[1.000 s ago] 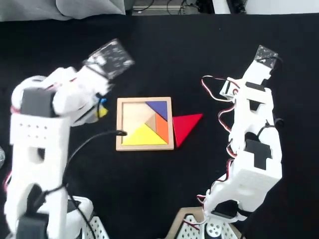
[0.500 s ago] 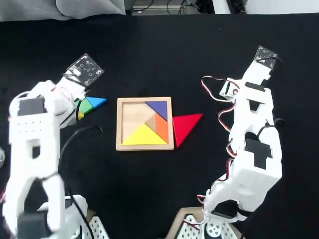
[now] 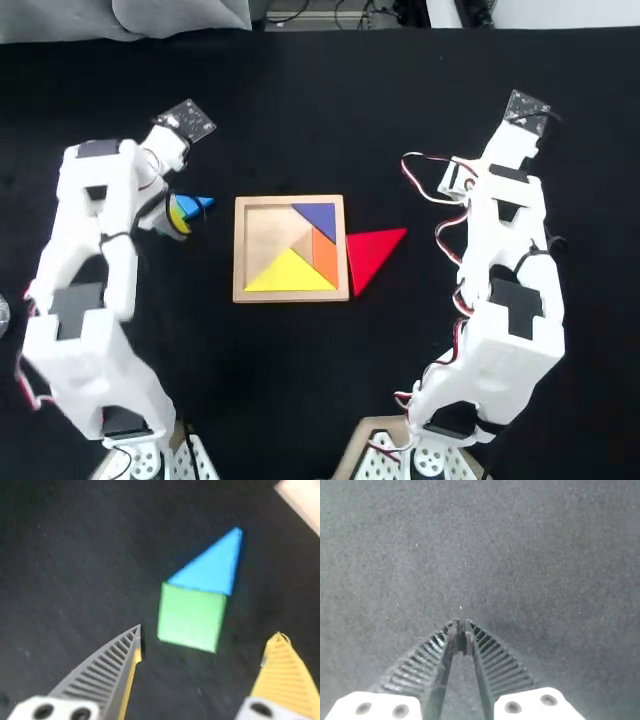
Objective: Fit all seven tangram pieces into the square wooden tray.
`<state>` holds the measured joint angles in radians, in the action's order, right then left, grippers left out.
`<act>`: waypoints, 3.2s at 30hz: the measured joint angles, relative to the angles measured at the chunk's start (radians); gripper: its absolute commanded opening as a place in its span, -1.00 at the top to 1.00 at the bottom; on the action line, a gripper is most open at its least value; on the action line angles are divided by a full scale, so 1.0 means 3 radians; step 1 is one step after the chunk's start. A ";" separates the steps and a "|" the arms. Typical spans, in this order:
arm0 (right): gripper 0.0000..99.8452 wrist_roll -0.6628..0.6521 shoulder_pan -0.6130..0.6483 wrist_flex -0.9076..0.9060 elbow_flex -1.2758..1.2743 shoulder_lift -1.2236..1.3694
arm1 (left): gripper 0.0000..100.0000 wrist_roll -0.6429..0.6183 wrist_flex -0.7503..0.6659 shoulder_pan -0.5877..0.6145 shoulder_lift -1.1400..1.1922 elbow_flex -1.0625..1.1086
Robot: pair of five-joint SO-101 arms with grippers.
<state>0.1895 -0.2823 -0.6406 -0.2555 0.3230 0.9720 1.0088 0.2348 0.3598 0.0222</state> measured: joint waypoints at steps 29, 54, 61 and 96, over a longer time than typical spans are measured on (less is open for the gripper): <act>0.98 0.0000 0.0005 0.0107 0.0000 0.0000 | 0.57 0.0455 0.0706 0.0020 0.0936 -0.1048; 0.97 0.0000 0.0005 0.0107 0.0000 0.0000 | 0.34 0.0614 0.1284 -0.0020 0.1458 -0.2025; 0.97 0.0000 0.0005 0.0107 0.0000 0.0000 | 0.34 0.0552 0.1447 0.0020 0.1754 -0.2465; 0.97 0.0000 0.0041 0.0107 0.0000 0.0000 | 0.86 -0.0644 0.2470 -0.1059 0.0859 -0.2787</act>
<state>0.1895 -0.2700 -0.6084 -0.2555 0.3230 0.7787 1.7499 -0.0829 0.6176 -0.8140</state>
